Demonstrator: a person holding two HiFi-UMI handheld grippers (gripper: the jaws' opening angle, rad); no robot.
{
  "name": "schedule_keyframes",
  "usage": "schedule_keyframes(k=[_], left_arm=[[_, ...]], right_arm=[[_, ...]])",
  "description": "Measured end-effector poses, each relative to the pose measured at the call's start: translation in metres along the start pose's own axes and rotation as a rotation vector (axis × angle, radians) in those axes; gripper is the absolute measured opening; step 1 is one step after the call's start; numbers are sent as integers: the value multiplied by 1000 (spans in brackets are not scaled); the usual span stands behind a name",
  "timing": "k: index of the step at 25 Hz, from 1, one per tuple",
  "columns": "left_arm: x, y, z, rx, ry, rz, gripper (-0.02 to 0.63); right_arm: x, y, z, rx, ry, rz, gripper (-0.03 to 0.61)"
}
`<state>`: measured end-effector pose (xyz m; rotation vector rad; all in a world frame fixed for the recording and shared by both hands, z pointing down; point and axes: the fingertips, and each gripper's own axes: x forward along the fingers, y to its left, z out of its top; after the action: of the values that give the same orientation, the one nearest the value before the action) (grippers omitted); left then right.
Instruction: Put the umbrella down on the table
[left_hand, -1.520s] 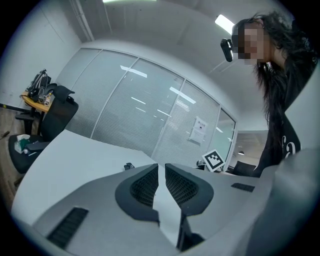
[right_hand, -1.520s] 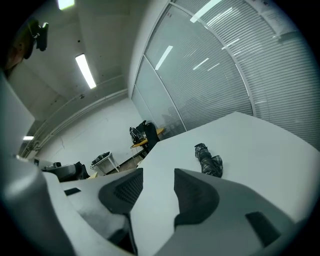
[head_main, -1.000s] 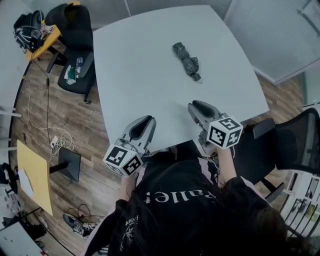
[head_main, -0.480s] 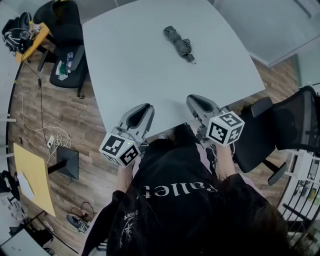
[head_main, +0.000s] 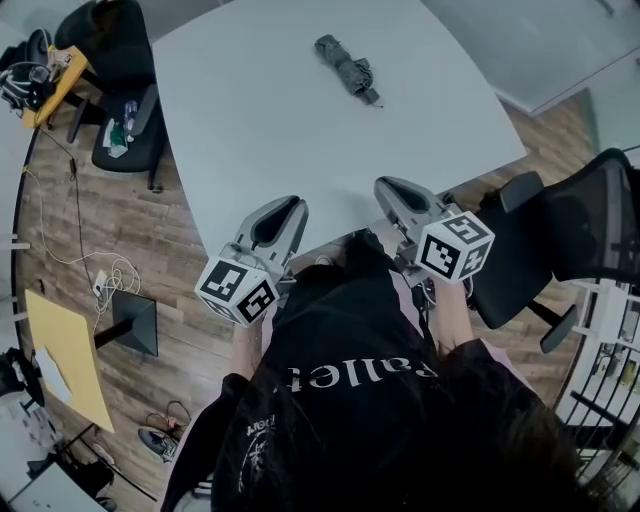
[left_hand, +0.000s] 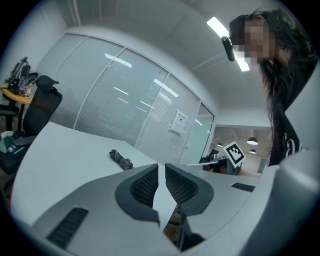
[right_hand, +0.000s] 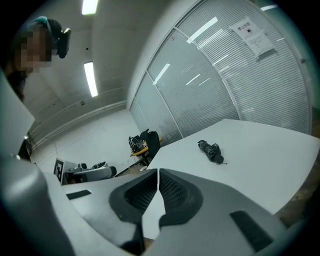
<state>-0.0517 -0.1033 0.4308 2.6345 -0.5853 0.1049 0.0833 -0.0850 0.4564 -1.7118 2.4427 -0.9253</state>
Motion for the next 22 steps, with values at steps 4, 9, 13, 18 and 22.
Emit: schedule_keyframes(k=[4,9,13,18,22], left_arm=[[2,0,-1,-2,2,-1,58],[7,-3,-2,-2,9,-10,57],[11,-7,-5,-2,18,-17,58],[16,-9,-6,-6,22,-11,58],[18,-8,-8,-5,24,-4,58]], right_arm=[[-3,-4,-2,-2,5,-10,25],[-10,-10,3,-5,0,-19,25],[-16,-17,8,-6,-7,-32,25],[-22,-28,12,-4,-6,-46,25],[-24,-34,14,-9,-1,-50,25]])
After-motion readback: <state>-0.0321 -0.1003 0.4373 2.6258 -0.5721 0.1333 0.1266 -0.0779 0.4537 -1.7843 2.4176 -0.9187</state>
